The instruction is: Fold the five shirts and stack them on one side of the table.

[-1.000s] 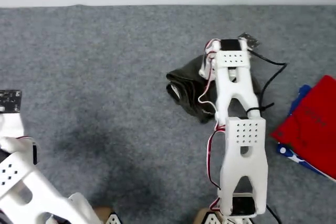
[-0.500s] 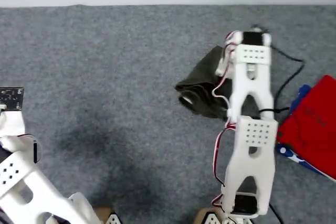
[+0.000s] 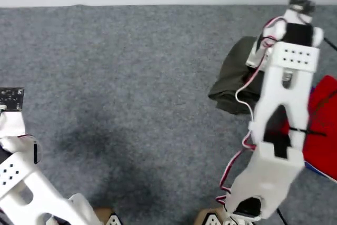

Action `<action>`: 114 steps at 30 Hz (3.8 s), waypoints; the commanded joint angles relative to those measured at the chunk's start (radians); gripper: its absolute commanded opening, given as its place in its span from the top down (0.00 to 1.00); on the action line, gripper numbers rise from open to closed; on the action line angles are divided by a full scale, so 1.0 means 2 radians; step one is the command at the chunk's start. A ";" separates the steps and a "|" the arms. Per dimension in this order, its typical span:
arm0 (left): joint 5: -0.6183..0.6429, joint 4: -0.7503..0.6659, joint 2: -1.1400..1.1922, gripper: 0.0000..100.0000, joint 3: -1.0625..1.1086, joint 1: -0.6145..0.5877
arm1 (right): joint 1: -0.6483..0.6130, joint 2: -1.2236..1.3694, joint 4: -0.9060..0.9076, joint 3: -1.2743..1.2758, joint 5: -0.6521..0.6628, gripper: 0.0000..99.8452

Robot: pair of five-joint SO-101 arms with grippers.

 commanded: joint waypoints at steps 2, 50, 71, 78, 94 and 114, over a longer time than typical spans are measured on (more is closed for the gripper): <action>-0.004 -0.009 -0.005 0.98 -0.003 0.003 | 0.044 -0.103 0.021 0.035 0.041 0.99; -0.004 -0.009 -0.008 0.98 0.030 0.004 | 0.356 -0.053 -0.033 0.036 0.310 0.72; -0.004 -0.009 -0.007 0.98 0.030 0.004 | 0.254 -0.121 0.020 0.184 0.302 1.00; -0.004 -0.009 -0.006 0.98 0.030 0.004 | 0.250 -0.069 -0.073 0.315 0.305 0.99; -0.004 -0.005 -0.009 0.98 0.030 0.004 | 0.353 -0.070 -0.189 0.132 0.407 0.99; -0.003 -0.005 -0.009 0.98 0.030 0.004 | 0.348 0.000 -0.188 0.040 0.456 0.99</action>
